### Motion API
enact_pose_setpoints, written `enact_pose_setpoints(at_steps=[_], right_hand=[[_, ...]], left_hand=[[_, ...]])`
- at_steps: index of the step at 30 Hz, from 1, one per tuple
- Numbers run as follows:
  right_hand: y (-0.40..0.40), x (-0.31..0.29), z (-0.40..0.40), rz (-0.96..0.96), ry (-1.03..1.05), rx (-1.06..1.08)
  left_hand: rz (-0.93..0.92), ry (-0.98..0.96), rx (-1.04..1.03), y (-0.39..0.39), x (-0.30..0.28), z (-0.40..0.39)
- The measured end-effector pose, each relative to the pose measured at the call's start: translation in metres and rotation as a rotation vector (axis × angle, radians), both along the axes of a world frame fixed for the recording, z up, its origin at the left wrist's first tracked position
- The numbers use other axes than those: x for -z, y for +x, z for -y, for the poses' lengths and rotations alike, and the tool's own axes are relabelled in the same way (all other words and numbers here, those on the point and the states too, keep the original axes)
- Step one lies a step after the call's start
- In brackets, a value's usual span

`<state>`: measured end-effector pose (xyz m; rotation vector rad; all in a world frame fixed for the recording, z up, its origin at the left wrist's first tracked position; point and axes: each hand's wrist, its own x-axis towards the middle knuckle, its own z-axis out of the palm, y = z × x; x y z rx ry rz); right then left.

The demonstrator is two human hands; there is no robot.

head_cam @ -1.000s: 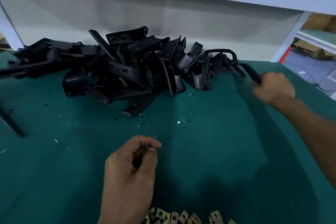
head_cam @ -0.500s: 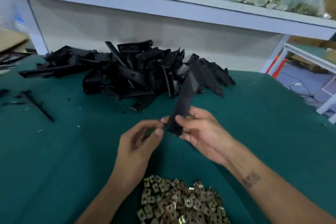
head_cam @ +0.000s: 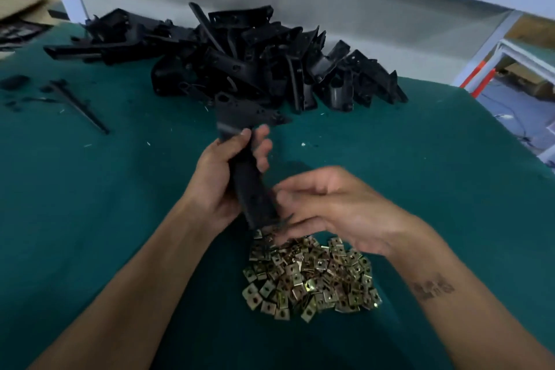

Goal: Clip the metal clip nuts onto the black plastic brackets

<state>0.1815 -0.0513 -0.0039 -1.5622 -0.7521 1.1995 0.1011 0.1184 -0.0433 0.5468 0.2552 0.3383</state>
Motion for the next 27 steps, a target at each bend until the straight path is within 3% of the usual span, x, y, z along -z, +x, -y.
enact_pose_setpoints(at_steps=[5, 9, 14, 17, 22, 27], right_hand=[[0.008, 0.010, 0.056, 0.515, 0.007, 0.408], [0.002, 0.028, 0.087, 0.624, -0.114, 0.231], [-0.001, 0.041, 0.081, 0.777, -0.147, 0.219], [0.005, 0.044, 0.080, 0.667, -0.094, 0.222], [0.023, 0.042, 0.072, 0.134, 0.279, 0.618], [0.039, 0.042, 0.028, -0.208, 0.503, 0.683]], left_hand=[[0.034, -0.133, 0.025, -0.001, 0.004, -0.013], [0.043, -0.089, 0.194, 0.003, 0.007, -0.010], [-0.019, 0.039, 0.382, -0.001, 0.005, -0.007], [-0.082, 0.100, 0.366, -0.001, 0.005, -0.004], [-0.070, 0.217, 0.367, 0.000, 0.004, -0.003], [-0.087, 0.354, 0.368, 0.003, 0.011, -0.005]])
